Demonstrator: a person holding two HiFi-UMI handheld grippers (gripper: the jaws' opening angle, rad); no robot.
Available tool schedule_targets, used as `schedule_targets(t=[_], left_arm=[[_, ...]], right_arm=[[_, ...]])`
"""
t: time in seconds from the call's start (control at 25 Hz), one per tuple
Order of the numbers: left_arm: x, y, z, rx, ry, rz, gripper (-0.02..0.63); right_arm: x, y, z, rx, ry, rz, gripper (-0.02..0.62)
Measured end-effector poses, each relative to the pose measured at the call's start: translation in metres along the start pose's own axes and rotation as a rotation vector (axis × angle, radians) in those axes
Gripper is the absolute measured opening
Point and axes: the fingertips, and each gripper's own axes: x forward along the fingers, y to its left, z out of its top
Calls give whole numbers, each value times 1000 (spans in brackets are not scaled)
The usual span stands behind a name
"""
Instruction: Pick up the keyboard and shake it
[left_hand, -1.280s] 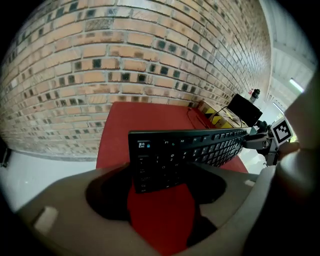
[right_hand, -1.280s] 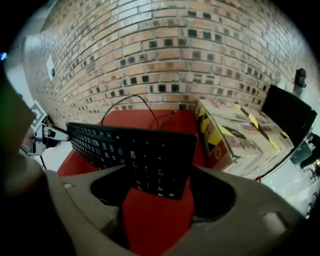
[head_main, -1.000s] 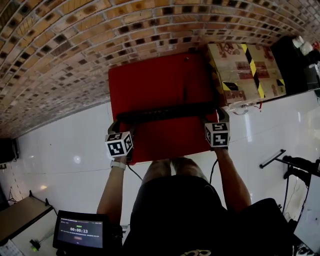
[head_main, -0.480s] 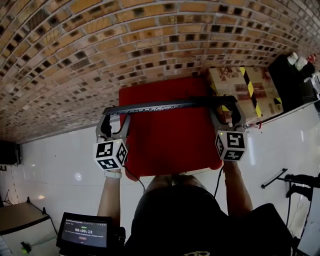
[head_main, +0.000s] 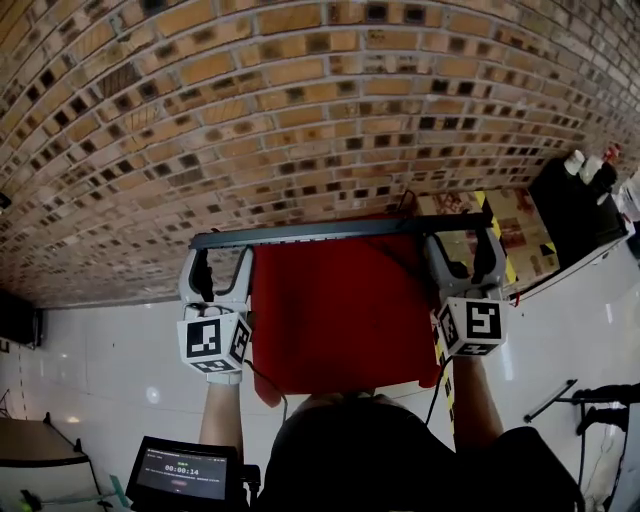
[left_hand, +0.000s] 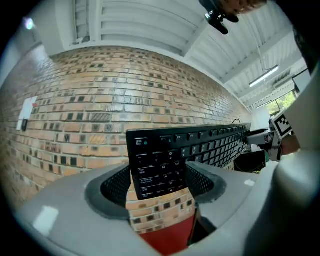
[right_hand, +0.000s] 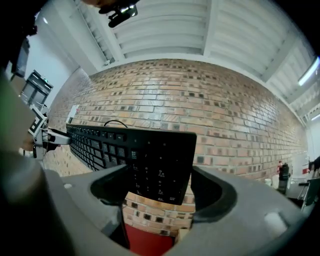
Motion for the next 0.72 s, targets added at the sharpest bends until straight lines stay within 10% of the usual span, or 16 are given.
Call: schedule_targets(t=[0.72], left_arm=[[-38, -2, 91, 50, -231, 60, 348]], right_arm=[[-22, 2, 98, -23, -285, 7, 353]])
